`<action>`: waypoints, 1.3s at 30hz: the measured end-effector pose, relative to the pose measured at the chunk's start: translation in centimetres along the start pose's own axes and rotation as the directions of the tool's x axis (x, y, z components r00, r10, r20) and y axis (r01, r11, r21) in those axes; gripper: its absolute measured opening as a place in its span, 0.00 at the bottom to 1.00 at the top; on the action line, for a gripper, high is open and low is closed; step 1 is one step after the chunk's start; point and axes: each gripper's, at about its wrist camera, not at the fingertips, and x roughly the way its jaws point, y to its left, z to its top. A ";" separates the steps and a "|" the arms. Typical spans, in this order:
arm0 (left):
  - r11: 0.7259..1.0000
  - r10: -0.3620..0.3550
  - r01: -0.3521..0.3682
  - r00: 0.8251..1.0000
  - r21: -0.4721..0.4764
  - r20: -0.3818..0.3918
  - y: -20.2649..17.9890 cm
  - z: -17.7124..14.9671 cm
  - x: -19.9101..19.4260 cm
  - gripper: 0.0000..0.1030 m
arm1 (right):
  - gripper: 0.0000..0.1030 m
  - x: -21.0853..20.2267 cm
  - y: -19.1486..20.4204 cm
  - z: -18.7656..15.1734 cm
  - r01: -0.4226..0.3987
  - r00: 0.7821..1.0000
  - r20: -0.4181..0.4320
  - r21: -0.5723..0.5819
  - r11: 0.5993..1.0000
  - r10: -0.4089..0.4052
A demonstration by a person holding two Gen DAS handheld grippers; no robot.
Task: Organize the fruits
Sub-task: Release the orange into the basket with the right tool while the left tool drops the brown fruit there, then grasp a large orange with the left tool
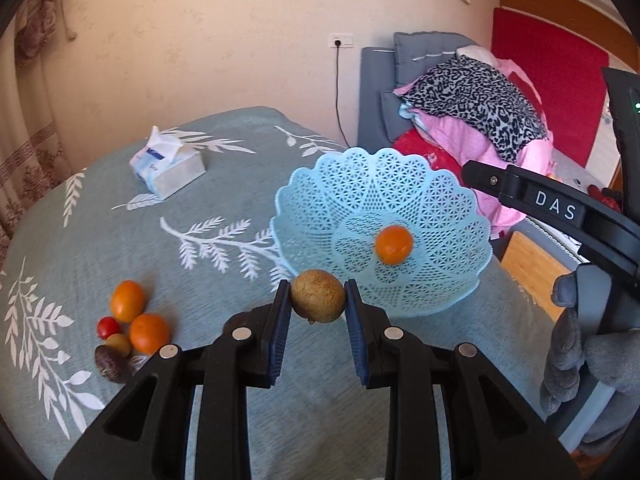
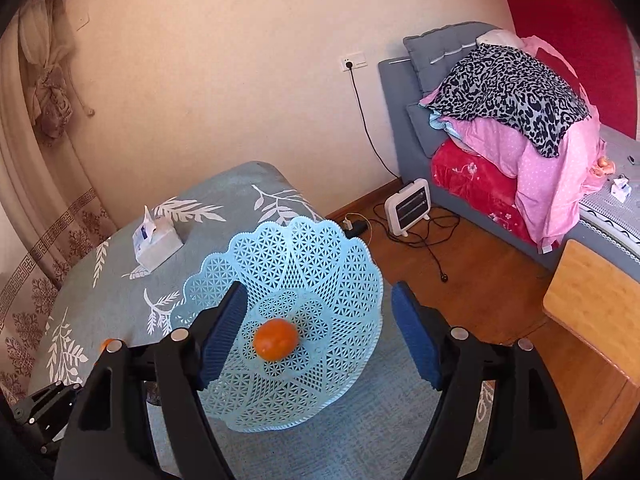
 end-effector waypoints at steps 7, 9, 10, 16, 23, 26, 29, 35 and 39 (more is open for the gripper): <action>0.997 -0.079 0.079 0.996 -0.003 -0.041 -1.9 1.7 3.6 0.26 | 0.74 0.4 -0.6 0.1 0.013 1.000 0.001 0.009 1.000 -0.013; 0.996 -0.085 0.085 0.995 -0.006 -0.049 -2.1 1.9 4.3 0.27 | 0.74 0.7 -0.5 0.1 0.015 1.000 -0.004 0.011 1.000 -0.015; 0.996 -0.087 0.087 0.995 -0.008 -0.051 -2.2 2.0 4.6 0.28 | 0.74 0.9 -0.6 0.1 0.017 1.000 -0.004 0.012 1.000 -0.017; 0.996 -0.071 0.068 0.996 -0.051 -0.045 -1.0 2.2 5.0 0.62 | 0.74 1.2 -0.9 -0.1 0.024 1.000 -0.001 0.029 0.999 -0.024; 0.991 -0.011 0.004 0.999 -0.133 -0.049 2.2 2.1 4.3 0.70 | 0.79 0.8 -0.7 -0.2 0.008 1.000 0.007 0.045 0.999 -0.009; 0.990 0.032 -0.036 0.999 -0.140 -0.034 3.2 2.2 3.5 0.70 | 0.79 0.6 -0.2 -0.3 -0.001 1.000 0.009 0.035 0.999 0.001; 0.986 0.066 -0.069 0.998 -0.150 -0.024 4.5 2.2 2.7 0.74 | 0.79 0.5 0.3 -0.5 -0.010 1.000 0.006 0.026 1.000 0.010; 0.973 0.126 -0.131 0.991 -0.192 -0.038 8.1 2.1 1.7 0.80 | 0.79 0.3 1.0 -0.7 -0.029 1.000 -0.006 0.018 0.999 0.029; 0.959 0.174 -0.185 0.982 -0.214 -0.069 10.9 1.7 1.5 0.80 | 0.80 0.1 1.4 -0.9 -0.038 0.999 -0.010 0.010 0.999 0.038</action>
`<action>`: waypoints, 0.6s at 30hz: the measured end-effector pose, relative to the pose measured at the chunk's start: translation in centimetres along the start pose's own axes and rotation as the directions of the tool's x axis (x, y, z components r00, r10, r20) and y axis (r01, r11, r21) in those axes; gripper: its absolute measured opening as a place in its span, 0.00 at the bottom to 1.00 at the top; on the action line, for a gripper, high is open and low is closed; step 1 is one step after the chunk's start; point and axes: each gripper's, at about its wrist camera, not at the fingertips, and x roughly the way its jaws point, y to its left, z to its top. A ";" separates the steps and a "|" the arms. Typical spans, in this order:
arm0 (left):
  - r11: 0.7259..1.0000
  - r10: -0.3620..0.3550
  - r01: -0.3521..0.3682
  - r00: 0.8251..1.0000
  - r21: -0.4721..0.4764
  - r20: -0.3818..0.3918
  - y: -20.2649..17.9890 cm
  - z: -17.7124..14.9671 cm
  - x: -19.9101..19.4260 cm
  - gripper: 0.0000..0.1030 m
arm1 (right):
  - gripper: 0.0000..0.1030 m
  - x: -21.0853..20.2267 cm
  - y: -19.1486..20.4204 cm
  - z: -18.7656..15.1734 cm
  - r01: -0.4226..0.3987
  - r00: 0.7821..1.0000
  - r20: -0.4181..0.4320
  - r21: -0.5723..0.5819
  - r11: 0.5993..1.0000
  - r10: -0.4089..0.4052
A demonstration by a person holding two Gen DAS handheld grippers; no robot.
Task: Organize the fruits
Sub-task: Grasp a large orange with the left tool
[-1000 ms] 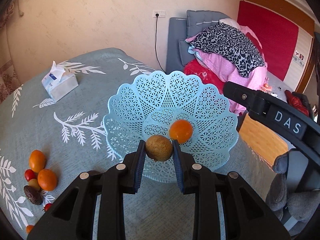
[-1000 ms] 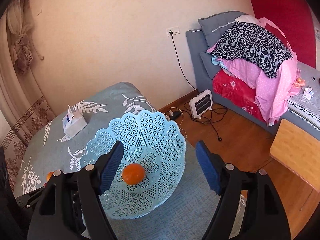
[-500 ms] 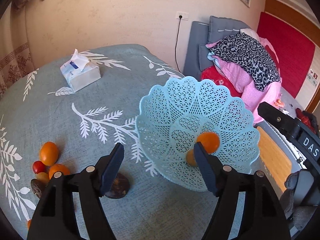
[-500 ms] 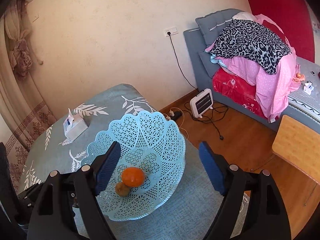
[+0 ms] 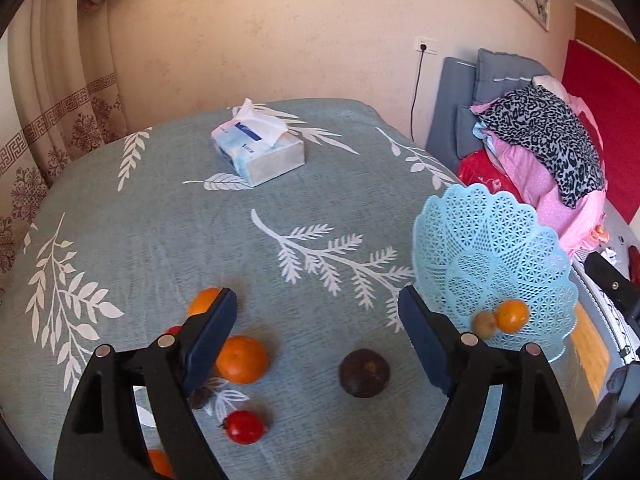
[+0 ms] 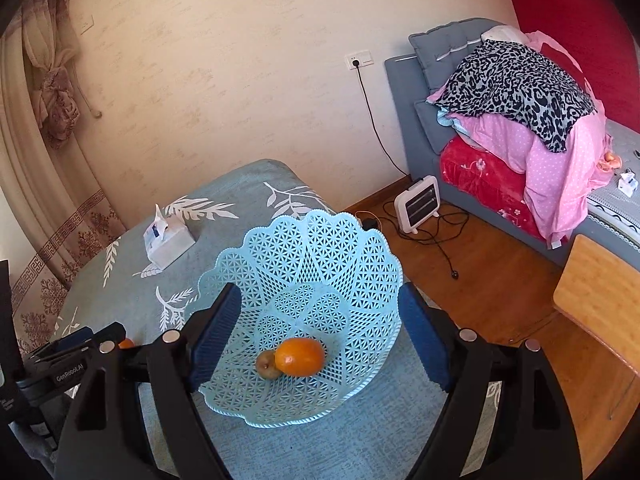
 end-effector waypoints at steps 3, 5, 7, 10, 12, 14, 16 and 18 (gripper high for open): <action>1.000 0.027 -0.027 0.999 -0.015 -0.020 2.0 0.1 0.3 0.80 | 0.80 0.0 0.3 -0.1 -0.007 1.000 -0.004 -0.008 1.000 0.007; 0.999 0.035 -0.037 0.998 -0.027 -0.044 3.2 0.1 0.7 0.80 | 0.80 0.0 0.5 -0.3 -0.011 1.000 -0.010 -0.012 1.000 0.011; 0.998 0.039 -0.043 0.996 -0.046 -0.074 4.3 0.1 1.4 0.80 | 0.80 0.1 0.8 -0.4 -0.015 1.000 -0.017 -0.019 1.000 0.015; 0.996 0.033 -0.043 0.991 -0.074 -0.129 5.9 0.0 2.7 0.80 | 0.80 0.3 1.1 -0.6 -0.020 0.999 -0.026 -0.027 0.999 0.019; 0.995 0.030 -0.046 0.986 -0.091 -0.161 6.7 -0.1 3.7 0.80 | 0.80 0.4 1.3 -0.7 -0.023 0.999 -0.031 -0.031 0.999 0.023; 0.993 0.030 -0.051 0.981 -0.104 -0.189 7.4 -0.1 4.7 0.80 | 0.80 0.5 1.5 -0.8 -0.026 0.999 -0.036 -0.036 0.999 0.025; 0.992 0.030 -0.056 0.976 -0.113 -0.217 8.0 -0.2 5.6 0.75 | 0.80 0.7 1.7 -0.9 -0.028 0.999 -0.040 -0.040 0.999 0.026; 0.992 0.031 -0.060 0.971 -0.115 -0.238 8.4 -0.3 6.4 0.69 | 0.80 0.7 1.7 -1.0 -0.030 0.999 -0.044 -0.044 0.999 0.028</action>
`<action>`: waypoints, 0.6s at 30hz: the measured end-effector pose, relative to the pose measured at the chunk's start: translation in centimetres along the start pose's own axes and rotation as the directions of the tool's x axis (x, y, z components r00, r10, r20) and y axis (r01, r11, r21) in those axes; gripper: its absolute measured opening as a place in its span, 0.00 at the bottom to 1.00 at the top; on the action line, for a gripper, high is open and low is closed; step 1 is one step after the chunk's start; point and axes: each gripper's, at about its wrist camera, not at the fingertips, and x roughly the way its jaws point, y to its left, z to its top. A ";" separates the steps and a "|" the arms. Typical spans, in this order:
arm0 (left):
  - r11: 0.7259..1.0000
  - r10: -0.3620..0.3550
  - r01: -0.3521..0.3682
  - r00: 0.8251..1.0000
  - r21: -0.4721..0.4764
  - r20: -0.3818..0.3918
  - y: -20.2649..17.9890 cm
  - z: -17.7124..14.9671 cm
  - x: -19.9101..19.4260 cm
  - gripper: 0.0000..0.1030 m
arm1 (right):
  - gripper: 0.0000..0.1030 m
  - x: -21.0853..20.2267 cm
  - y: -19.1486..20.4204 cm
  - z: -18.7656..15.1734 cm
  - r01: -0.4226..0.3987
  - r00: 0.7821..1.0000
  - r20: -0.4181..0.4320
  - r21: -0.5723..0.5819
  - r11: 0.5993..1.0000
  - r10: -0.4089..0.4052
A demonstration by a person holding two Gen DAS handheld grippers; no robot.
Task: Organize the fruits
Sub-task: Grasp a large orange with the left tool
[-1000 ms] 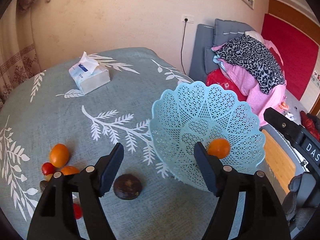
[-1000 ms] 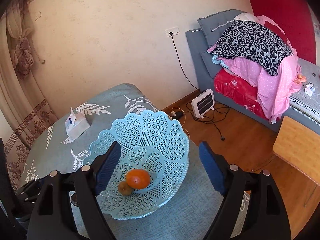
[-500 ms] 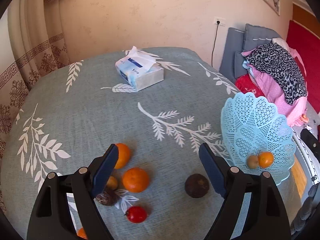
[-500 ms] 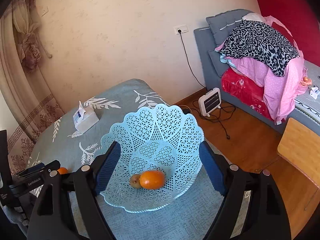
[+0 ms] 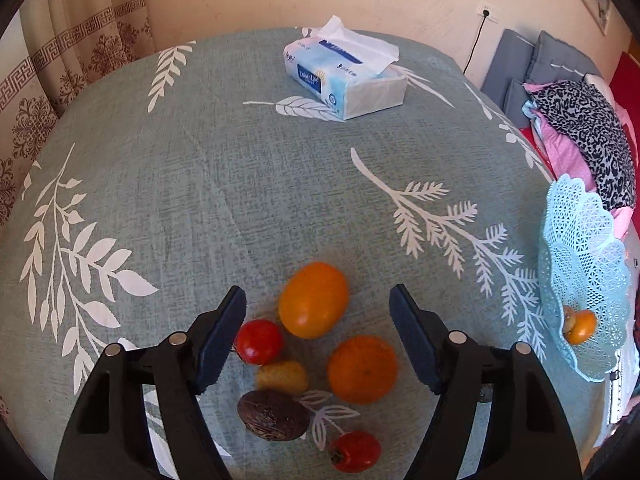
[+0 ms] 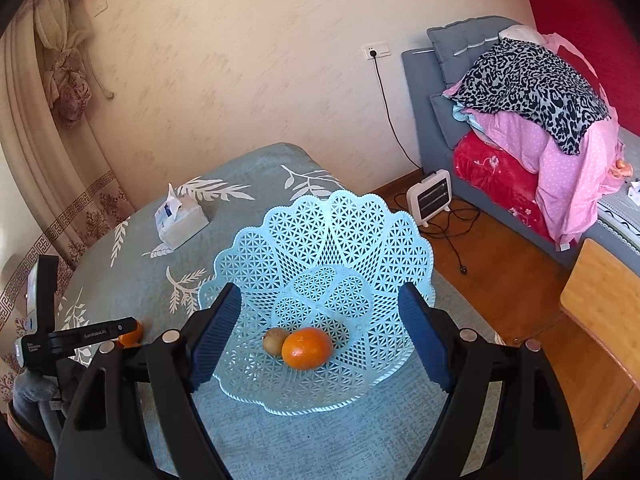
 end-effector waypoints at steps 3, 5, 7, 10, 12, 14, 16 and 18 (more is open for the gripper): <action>1.000 -0.003 0.003 1.000 0.000 -0.023 0.2 0.0 1.0 0.66 | 0.80 0.1 0.1 0.0 -0.003 1.000 -0.005 -0.004 1.000 0.003; 1.000 -0.009 0.009 0.999 0.003 -0.031 0.3 0.1 1.7 0.66 | 0.80 0.2 0.3 -0.1 -0.004 1.000 -0.007 -0.006 1.000 0.004; 1.000 -0.007 0.007 0.999 0.008 -0.031 0.3 0.0 2.3 0.66 | 0.80 0.2 0.4 -0.3 -0.006 1.000 -0.011 -0.007 1.000 0.006; 1.000 0.011 -0.010 1.000 0.015 -0.025 0.3 0.2 2.5 0.62 | 0.80 0.4 0.9 -0.6 -0.014 1.000 -0.023 -0.017 1.000 0.014; 1.000 0.004 -0.004 1.000 0.013 -0.028 0.2 0.4 2.5 0.51 | 0.80 0.5 1.3 -0.8 -0.022 0.999 -0.029 -0.029 0.999 0.021; 1.000 0.023 -0.022 0.999 0.022 -0.030 0.2 0.4 2.5 0.44 | 0.80 0.5 1.9 -1.0 -0.031 0.999 -0.034 -0.041 0.999 0.030; 1.000 0.003 -0.002 1.000 0.024 -0.029 0.2 0.4 2.3 0.38 | 0.80 0.4 2.5 -1.3 -0.039 0.999 -0.037 -0.055 0.998 0.037; 1.000 -0.011 0.011 0.999 0.012 -0.032 0.4 0.2 2.0 0.38 | 0.80 0.4 3.2 -1.7 -0.048 0.998 -0.046 -0.067 0.997 0.045</action>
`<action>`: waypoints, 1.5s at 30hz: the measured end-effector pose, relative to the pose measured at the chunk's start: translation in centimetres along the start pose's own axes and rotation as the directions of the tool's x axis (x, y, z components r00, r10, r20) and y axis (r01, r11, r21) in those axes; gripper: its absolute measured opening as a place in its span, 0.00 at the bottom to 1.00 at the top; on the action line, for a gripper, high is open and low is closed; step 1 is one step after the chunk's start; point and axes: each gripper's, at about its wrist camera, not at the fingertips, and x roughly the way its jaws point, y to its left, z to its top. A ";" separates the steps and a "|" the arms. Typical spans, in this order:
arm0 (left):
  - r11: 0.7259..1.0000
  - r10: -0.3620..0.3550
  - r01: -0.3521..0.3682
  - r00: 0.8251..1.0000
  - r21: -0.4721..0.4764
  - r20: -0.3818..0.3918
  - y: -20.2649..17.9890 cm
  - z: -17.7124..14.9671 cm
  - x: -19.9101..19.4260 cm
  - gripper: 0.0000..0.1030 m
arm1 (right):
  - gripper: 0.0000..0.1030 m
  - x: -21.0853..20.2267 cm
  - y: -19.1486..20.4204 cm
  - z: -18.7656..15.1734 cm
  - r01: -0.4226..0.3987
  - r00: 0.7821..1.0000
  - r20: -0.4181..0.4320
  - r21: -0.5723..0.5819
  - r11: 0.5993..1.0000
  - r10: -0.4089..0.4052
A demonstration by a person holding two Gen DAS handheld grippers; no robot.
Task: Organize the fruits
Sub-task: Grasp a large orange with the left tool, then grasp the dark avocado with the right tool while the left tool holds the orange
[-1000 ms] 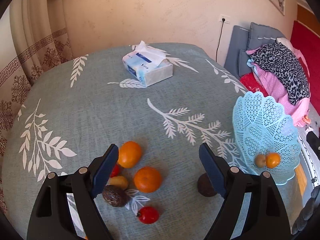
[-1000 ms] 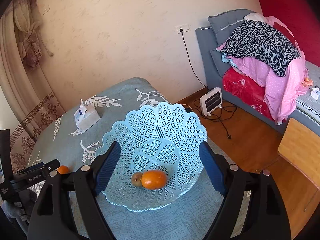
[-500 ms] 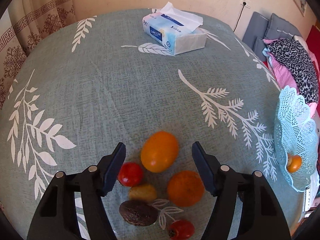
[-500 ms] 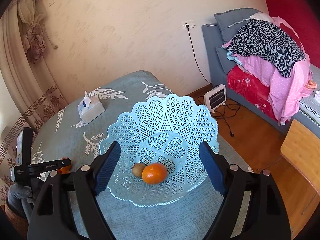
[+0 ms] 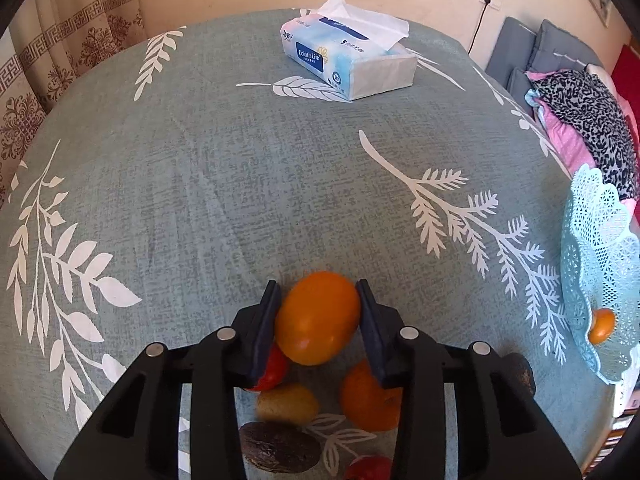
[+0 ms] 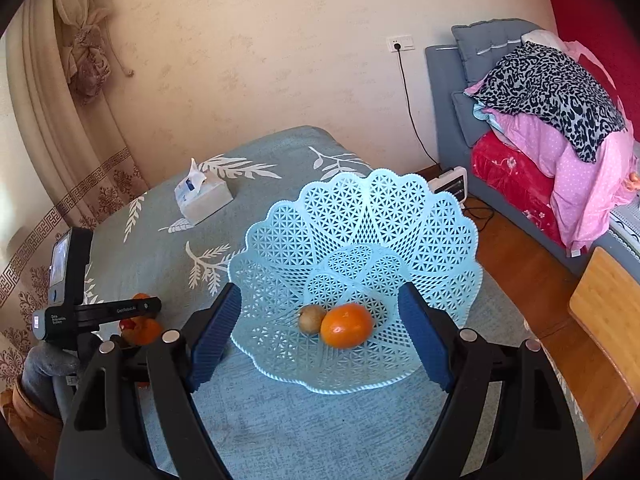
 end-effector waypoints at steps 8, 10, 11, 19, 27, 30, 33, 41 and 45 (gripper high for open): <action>0.998 -0.003 0.009 0.995 -0.064 0.104 0.5 -1.4 -3.6 0.38 | 0.80 0.1 3.6 -1.9 -0.061 0.998 -0.039 -0.071 0.996 0.058; 0.997 0.008 0.004 0.989 -0.081 0.145 0.7 -1.7 -4.8 0.38 | 0.80 0.0 4.8 -2.5 -0.085 0.995 -0.054 -0.083 0.993 0.081; 0.996 0.025 -0.010 0.986 -0.092 0.167 0.8 -1.8 -5.4 0.38 | 0.80 0.0 5.4 -2.9 -0.097 0.994 -0.062 -0.092 0.991 0.092; 0.987 0.111 -0.074 0.956 -0.142 0.271 2.0 -3.3 -8.1 0.38 | 0.80 1.7 10.4 -5.9 -0.215 0.966 -0.178 -0.156 0.964 0.186; 0.975 0.124 -0.058 0.943 -0.215 0.310 4.4 -4.5 -9.5 0.38 | 0.66 5.2 12.2 -5.9 -0.197 0.957 -0.248 -0.186 0.963 0.148; 0.971 0.120 -0.045 0.942 -0.236 0.314 5.2 -4.7 -9.7 0.38 | 0.63 6.9 12.6 -5.7 -0.154 0.962 -0.257 -0.217 0.964 0.095; 0.965 0.129 -0.046 0.940 -0.258 0.314 5.8 -5.0 -9.8 0.38 | 0.62 8.4 12.7 -5.7 -0.099 0.963 -0.269 -0.237 0.966 0.033; 0.960 0.145 -0.058 0.940 -0.275 0.309 6.3 -5.4 -9.5 0.38 | 0.45 10.9 12.4 -5.8 -0.055 0.957 -0.289 -0.256 0.965 -0.023; 0.960 0.146 -0.059 0.940 -0.275 0.308 6.3 -5.4 -9.4 0.38 | 0.41 10.6 12.0 -5.8 -0.061 0.959 -0.283 -0.258 0.964 -0.015</action>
